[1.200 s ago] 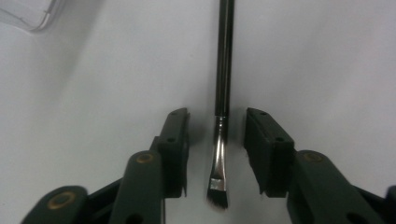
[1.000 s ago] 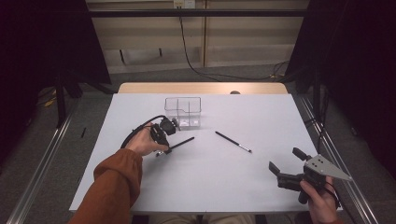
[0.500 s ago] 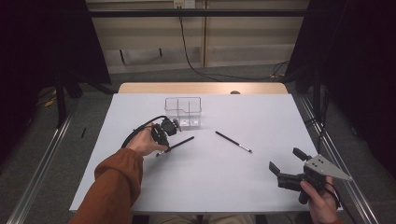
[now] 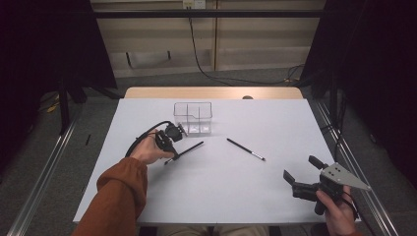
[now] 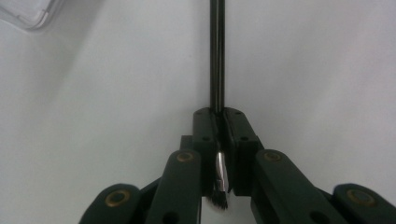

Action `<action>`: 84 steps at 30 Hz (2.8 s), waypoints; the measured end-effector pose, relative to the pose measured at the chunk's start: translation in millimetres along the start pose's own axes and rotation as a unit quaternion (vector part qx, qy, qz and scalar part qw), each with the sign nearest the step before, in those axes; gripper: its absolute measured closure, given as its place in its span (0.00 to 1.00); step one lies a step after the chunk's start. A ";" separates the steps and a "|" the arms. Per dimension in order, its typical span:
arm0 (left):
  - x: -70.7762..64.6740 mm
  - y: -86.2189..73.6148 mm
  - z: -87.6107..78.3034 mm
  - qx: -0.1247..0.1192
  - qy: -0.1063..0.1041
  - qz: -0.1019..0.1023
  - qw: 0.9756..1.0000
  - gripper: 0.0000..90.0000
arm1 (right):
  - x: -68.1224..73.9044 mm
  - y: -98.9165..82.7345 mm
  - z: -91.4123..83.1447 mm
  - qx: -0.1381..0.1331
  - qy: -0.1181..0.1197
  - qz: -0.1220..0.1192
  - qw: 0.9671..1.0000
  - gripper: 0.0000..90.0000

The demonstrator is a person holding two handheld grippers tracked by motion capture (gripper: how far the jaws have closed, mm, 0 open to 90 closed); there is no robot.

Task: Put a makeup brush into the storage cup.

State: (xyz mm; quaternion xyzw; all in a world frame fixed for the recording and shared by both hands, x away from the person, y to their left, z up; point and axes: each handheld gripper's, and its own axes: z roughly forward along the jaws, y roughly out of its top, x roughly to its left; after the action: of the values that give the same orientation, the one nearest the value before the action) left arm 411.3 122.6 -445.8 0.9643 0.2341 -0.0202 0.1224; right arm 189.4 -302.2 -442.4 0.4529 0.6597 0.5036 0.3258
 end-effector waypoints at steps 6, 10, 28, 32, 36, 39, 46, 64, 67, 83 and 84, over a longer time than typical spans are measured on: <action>3.7 -6.9 -4.3 -0.028 -0.001 -0.018 0.999 0.94 | -0.5 -0.2 -0.6 -0.002 -0.001 0.000 1.000 0.00; 6.5 -14.5 -8.7 -0.068 -0.011 -0.041 0.997 0.94 | -0.3 -0.2 -0.7 -0.002 -0.002 0.000 1.000 0.00; 1.6 -30.1 -31.1 -0.177 -0.010 -0.074 0.981 0.94 | -0.3 -0.2 -0.7 -0.003 -0.001 -0.001 1.000 0.00; 0.9 -32.3 -32.1 -0.193 -0.009 -0.079 0.978 0.94 | -0.1 -0.2 -0.8 -0.002 0.002 -0.002 1.000 0.00; -3.2 -33.6 -33.3 -0.223 -0.012 -0.087 0.971 0.94 | -0.5 -0.4 -0.7 -0.004 0.001 -0.002 1.000 0.00; -5.8 -34.9 -35.8 -0.243 -0.006 -0.090 0.966 0.94 | -0.1 -0.2 -1.2 -0.003 0.003 -0.002 1.000 0.00; -9.8 -39.2 -41.0 -0.295 0.011 -0.096 0.951 0.94 | 0.0 -0.3 -1.1 -0.003 0.004 -0.001 1.000 0.00; -26.8 -41.3 -54.9 -0.372 -0.018 -0.077 0.925 0.94 | 0.8 -0.2 0.0 -0.004 0.005 0.000 1.000 0.00; -31.1 -41.0 -56.4 -0.381 -0.021 -0.072 0.922 0.94 | 1.0 -0.3 -0.5 -0.005 0.005 -0.001 1.000 0.00; -52.2 -50.0 -59.7 -0.398 -0.046 -0.052 0.915 0.94 | 1.8 0.0 -0.8 -0.005 0.007 -0.001 1.000 0.00; -53.9 -50.0 -59.6 -0.398 -0.050 -0.050 0.915 0.94 | 1.6 0.0 -0.7 -0.005 0.007 -0.001 1.000 0.00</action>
State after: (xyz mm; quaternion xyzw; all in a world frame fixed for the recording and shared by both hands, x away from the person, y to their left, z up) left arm 339.5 156.1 -394.2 0.8206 0.2644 0.0203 0.5062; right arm 188.2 -300.9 -442.1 0.4471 0.6597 0.5096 0.3244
